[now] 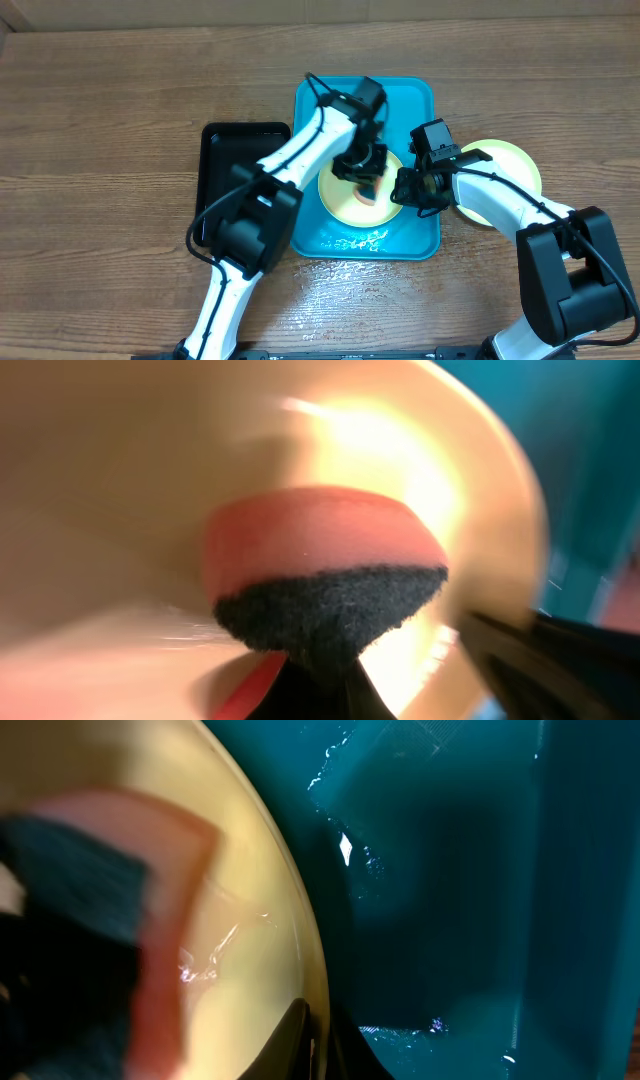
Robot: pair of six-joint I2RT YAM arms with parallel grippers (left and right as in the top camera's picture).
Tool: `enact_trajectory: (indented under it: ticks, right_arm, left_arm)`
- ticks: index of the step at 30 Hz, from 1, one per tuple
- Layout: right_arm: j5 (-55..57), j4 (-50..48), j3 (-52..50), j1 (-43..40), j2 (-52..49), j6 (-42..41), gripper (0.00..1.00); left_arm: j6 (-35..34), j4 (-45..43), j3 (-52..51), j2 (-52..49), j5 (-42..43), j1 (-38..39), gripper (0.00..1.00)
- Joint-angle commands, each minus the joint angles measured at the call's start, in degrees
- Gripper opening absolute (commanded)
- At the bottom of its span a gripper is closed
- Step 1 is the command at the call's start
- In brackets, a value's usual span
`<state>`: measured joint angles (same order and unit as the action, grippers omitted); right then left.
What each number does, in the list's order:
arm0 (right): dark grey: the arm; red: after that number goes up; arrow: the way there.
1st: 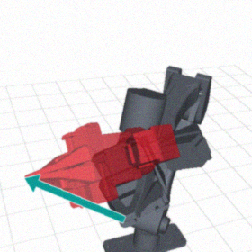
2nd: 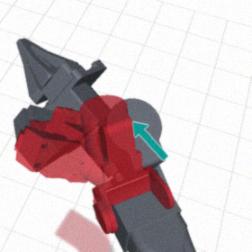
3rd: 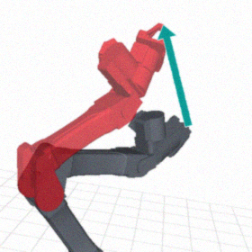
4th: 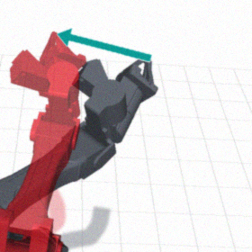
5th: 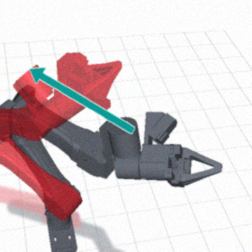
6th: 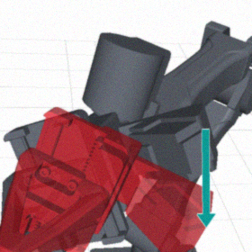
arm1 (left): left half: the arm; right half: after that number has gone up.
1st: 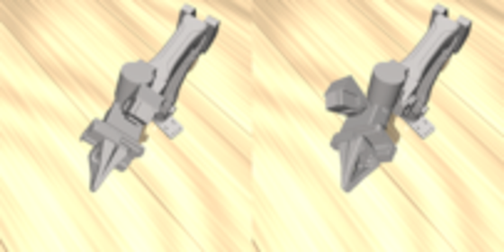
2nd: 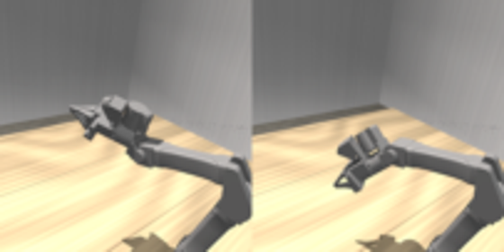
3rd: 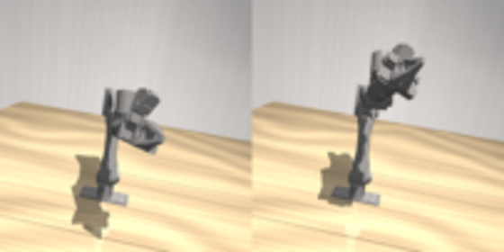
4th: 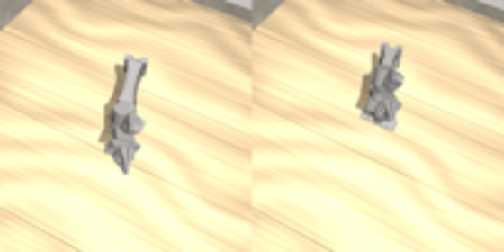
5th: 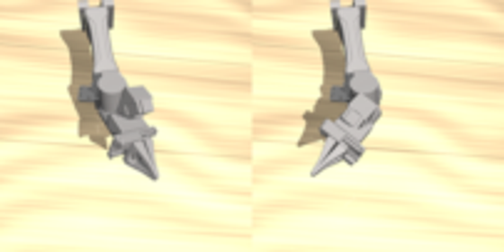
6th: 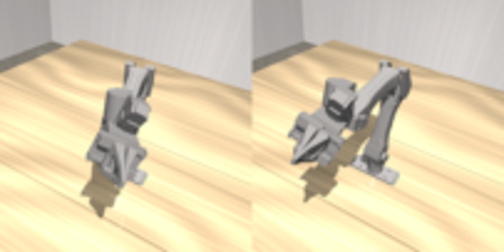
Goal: Clean dirty plates on tray and stack at the side
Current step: 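Scrub the stained plate with the sponge while the right gripper holds its rim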
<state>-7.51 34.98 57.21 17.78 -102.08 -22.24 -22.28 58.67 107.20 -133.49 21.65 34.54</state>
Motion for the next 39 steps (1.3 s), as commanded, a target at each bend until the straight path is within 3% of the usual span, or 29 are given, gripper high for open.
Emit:
enact_trajectory:
  ticks: [1, 4, 11, 21, 24, 30, 39]
  right_arm:
    - [4.24, 1.33, -1.11, -0.22, -1.88, 0.52, 0.06]
    - [4.24, 1.36, -1.11, -0.22, -1.88, 0.52, 0.06]
    - [4.24, 1.31, -1.11, -0.22, -1.88, 0.52, 0.06]
    - [4.24, 1.31, -1.11, -0.22, -1.88, 0.52, 0.06]
    - [4.24, 1.31, -1.11, -0.2, -1.88, 0.52, 0.06]
    - [4.24, 1.33, -1.11, -0.22, -1.88, 0.52, 0.06]
    - [4.22, 1.44, -1.11, -0.22, -1.88, 0.52, 0.05]
  left_arm:
    - [0.87, 0.61, 0.15, -1.25, 4.09, 1.4, 0.04]
    - [0.79, 2.58, 0.15, -1.25, -0.35, 1.16, 0.04]
    - [-2.6, 11.45, 0.35, -1.18, -21.94, -0.81, 0.04]
    - [-2.58, 11.76, 0.7, -1.18, -44.72, -2.32, 0.04]
    - [-2.56, 11.45, 1.84, -1.18, -47.65, -2.32, 0.04]
    - [-2.56, 11.32, 5.84, -1.18, -42.51, -2.27, 0.04]
    - [-1.95, 1.11, 2.36, -1.22, -9.03, -1.77, 0.04]
